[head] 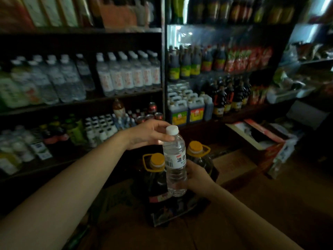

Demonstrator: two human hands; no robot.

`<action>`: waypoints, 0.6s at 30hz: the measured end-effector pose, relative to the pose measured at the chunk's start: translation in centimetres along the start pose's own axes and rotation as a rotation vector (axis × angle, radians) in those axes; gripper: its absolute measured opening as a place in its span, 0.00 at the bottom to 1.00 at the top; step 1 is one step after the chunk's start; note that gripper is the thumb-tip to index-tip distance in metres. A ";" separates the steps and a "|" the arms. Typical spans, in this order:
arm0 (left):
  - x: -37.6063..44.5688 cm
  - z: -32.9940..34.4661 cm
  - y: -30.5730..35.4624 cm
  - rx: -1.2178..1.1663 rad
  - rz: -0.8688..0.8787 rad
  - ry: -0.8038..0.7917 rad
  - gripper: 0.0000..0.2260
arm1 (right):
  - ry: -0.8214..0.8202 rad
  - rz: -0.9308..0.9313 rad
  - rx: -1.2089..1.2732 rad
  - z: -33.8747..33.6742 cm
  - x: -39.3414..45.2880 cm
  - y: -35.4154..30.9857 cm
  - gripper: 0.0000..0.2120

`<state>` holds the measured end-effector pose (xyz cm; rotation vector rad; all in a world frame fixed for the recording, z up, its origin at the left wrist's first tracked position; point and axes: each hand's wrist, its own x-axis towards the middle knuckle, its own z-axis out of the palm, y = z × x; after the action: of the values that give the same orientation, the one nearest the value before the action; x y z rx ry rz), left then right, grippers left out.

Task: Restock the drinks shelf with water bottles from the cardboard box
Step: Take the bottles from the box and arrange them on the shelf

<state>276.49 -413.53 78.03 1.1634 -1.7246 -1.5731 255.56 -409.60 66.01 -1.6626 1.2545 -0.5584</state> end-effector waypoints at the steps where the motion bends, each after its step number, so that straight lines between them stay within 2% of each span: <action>1: -0.6 -0.7 0.4 -0.029 0.011 0.044 0.18 | 0.019 -0.025 -0.016 0.4 0.6 -1.0 0.36; 6: -2.3 -4.1 1.5 -0.141 0.082 0.309 0.11 | 0.168 -0.084 -0.022 3.1 3.7 -6.0 0.30; 14: -3.2 -12.6 3.6 0.176 0.065 0.609 0.08 | 0.311 -0.119 -0.111 6.7 10.0 -12.8 0.24; 18: -2.7 -18.4 3.9 0.348 0.086 0.680 0.12 | 0.317 -0.135 -0.161 8.8 14.5 -15.9 0.24</action>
<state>292.24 -420.86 85.67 1.5376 -1.5646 -0.6990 275.57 -418.83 73.49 -1.8546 1.4515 -0.8488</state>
